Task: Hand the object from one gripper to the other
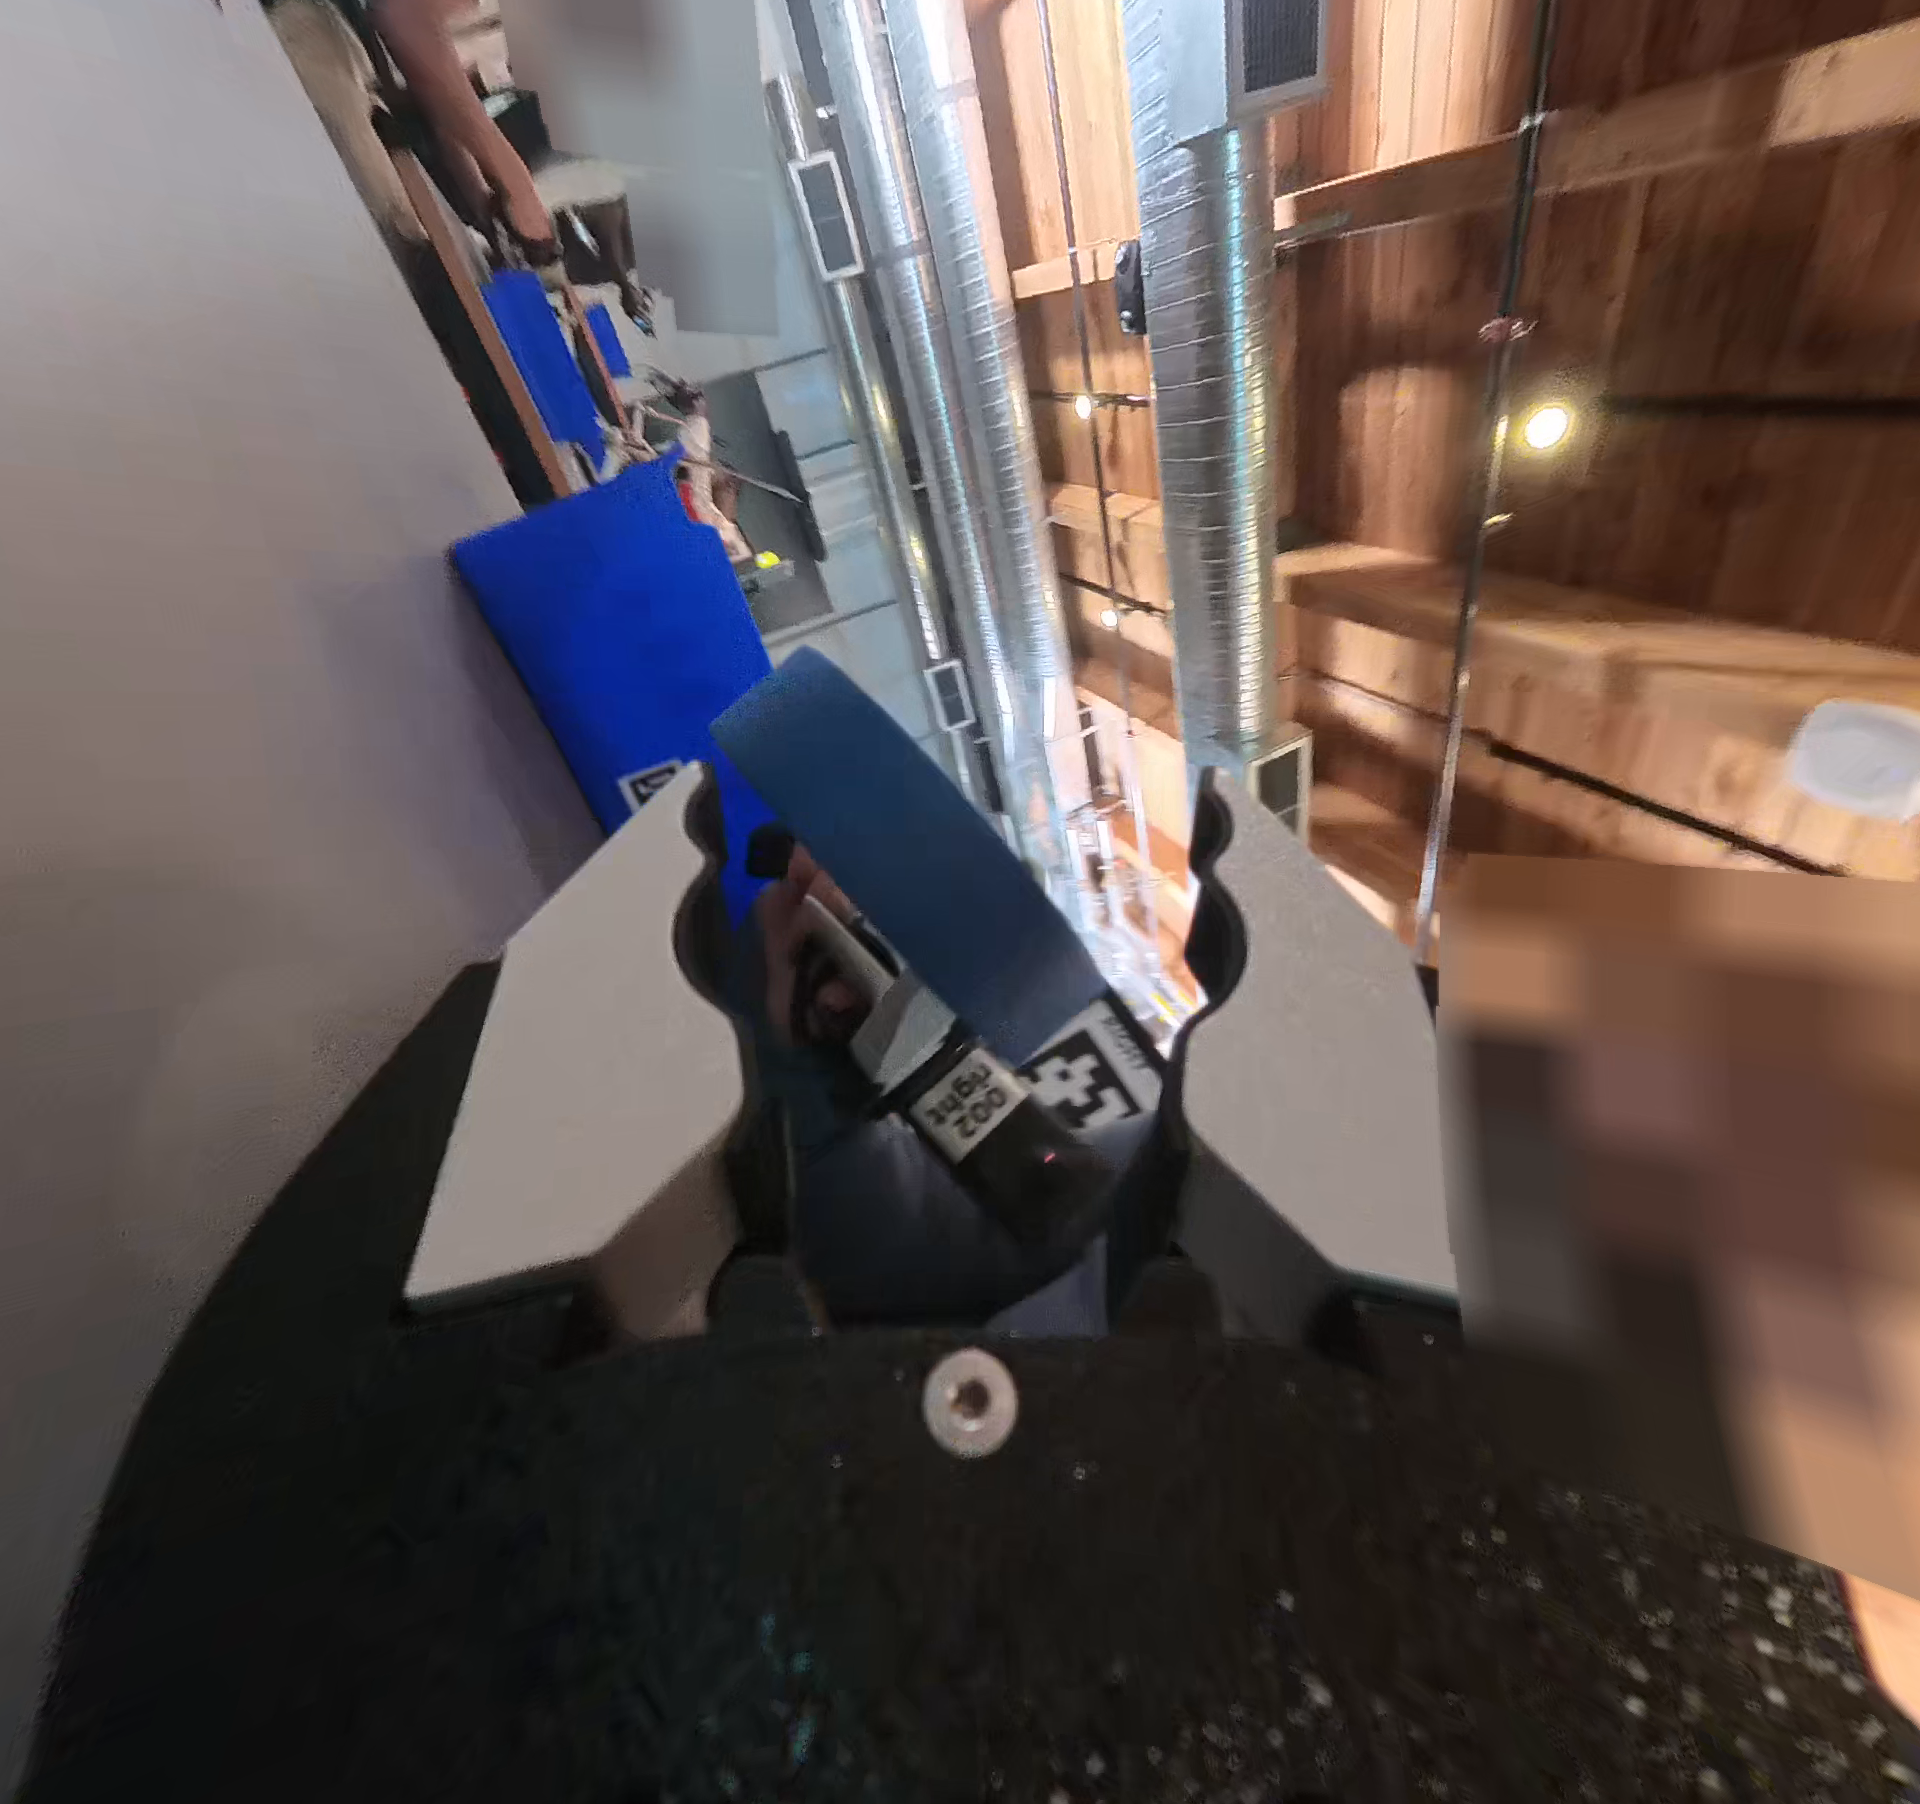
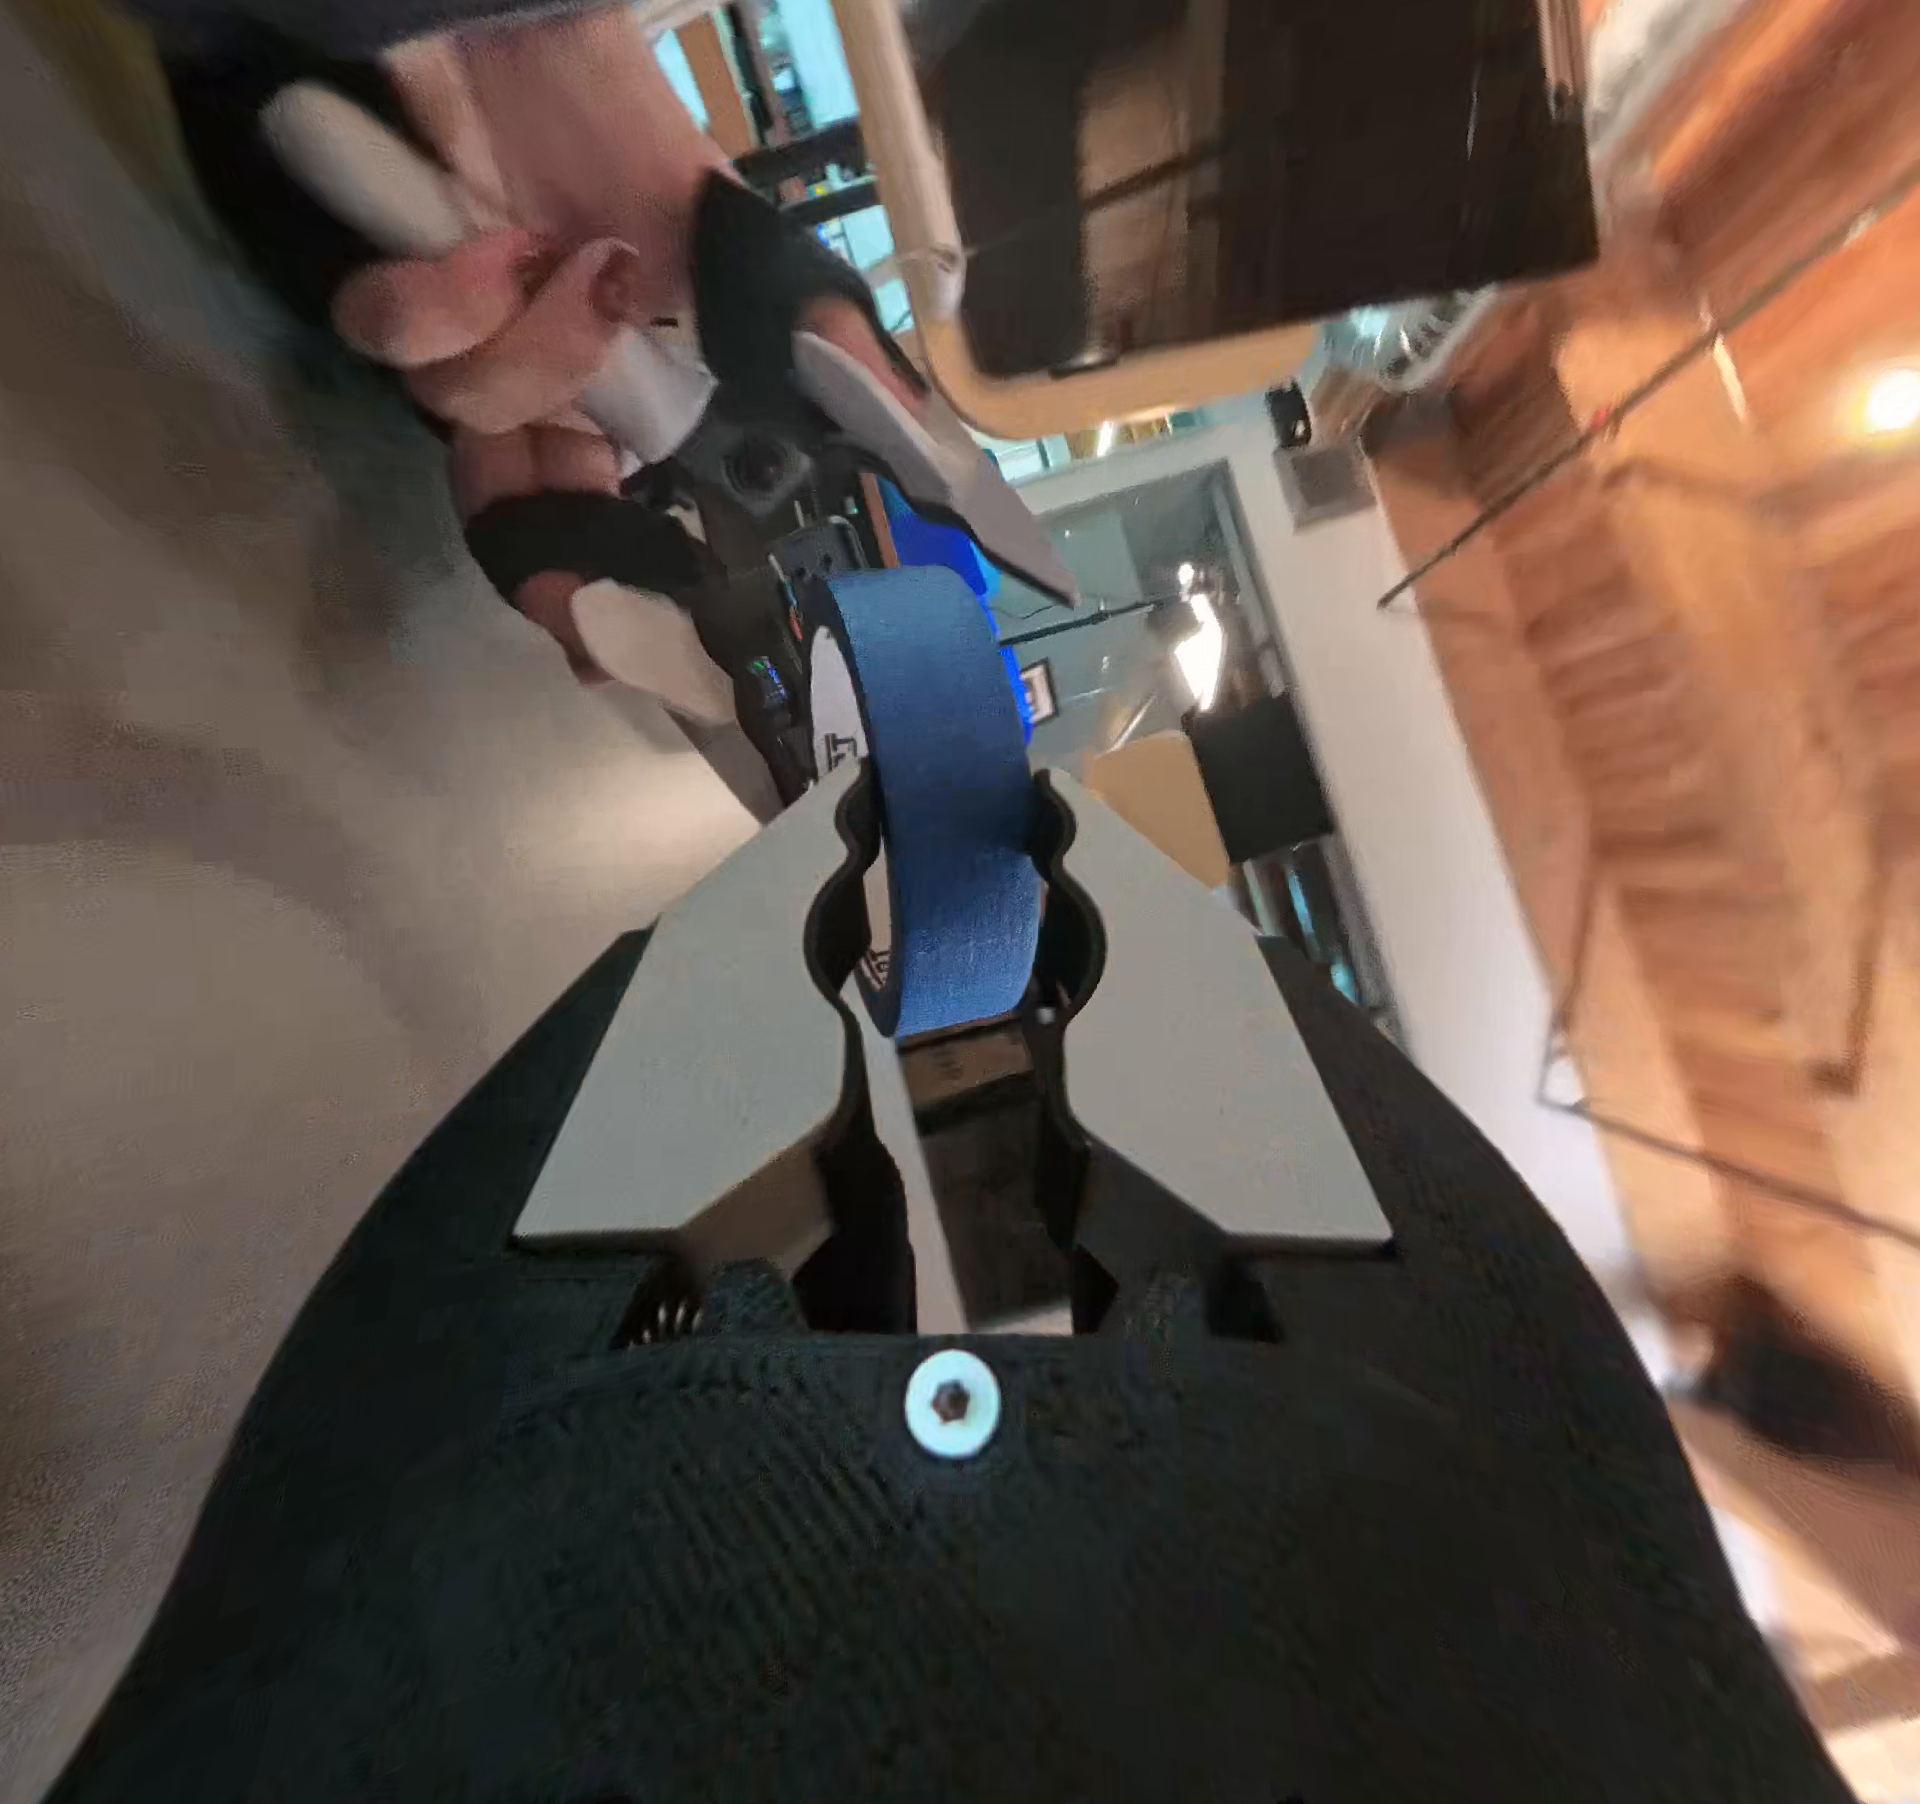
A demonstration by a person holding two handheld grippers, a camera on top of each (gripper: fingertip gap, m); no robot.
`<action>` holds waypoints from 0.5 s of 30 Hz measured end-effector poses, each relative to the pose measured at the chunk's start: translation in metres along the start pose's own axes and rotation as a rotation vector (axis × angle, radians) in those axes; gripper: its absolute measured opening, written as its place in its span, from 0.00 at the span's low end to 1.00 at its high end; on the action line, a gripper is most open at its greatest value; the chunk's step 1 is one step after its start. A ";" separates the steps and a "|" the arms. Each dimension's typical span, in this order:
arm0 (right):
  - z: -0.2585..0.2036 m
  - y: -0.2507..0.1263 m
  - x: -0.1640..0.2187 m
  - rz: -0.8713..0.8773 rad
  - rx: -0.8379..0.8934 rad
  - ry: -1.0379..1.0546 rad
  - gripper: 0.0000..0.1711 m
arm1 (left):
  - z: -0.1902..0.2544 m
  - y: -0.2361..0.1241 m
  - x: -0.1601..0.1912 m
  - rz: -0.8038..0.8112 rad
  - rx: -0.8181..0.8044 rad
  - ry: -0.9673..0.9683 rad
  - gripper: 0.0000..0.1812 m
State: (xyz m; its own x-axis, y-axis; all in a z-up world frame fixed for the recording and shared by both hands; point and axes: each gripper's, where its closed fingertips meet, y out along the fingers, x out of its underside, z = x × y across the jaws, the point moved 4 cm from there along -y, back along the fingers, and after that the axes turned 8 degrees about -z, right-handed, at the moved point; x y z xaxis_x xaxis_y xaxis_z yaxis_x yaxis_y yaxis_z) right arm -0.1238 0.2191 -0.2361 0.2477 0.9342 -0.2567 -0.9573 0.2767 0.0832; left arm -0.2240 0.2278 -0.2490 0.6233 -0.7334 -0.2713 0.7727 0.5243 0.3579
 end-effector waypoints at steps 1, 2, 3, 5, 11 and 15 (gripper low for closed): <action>-0.004 0.001 -0.005 0.006 0.001 -0.044 0.16 | -0.001 0.001 0.002 -0.006 0.024 -0.032 0.46; -0.006 0.002 -0.007 0.006 0.009 -0.074 0.16 | -0.003 0.002 0.004 -0.016 0.031 -0.057 0.41; -0.007 0.003 -0.007 0.000 0.015 -0.096 0.16 | -0.005 0.002 0.005 -0.028 0.027 -0.071 0.35; -0.008 0.003 -0.006 -0.011 0.017 -0.096 0.16 | -0.006 -0.001 0.004 -0.023 0.003 -0.042 0.22; 0.001 0.001 -0.002 0.088 -0.175 0.501 0.38 | 0.017 -0.009 -0.006 0.018 -0.026 0.298 0.14; 0.021 0.006 0.019 0.153 -0.402 1.230 0.43 | 0.040 -0.013 -0.001 0.012 -0.024 0.616 0.15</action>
State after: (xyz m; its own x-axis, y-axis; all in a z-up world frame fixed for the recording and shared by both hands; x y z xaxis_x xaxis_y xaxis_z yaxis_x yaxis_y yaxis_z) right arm -0.1214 0.2430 -0.2200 0.0398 0.0738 -0.9965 -0.9939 -0.1001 -0.0472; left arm -0.2396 0.2048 -0.2178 0.5813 -0.3469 -0.7361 0.7634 0.5455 0.3459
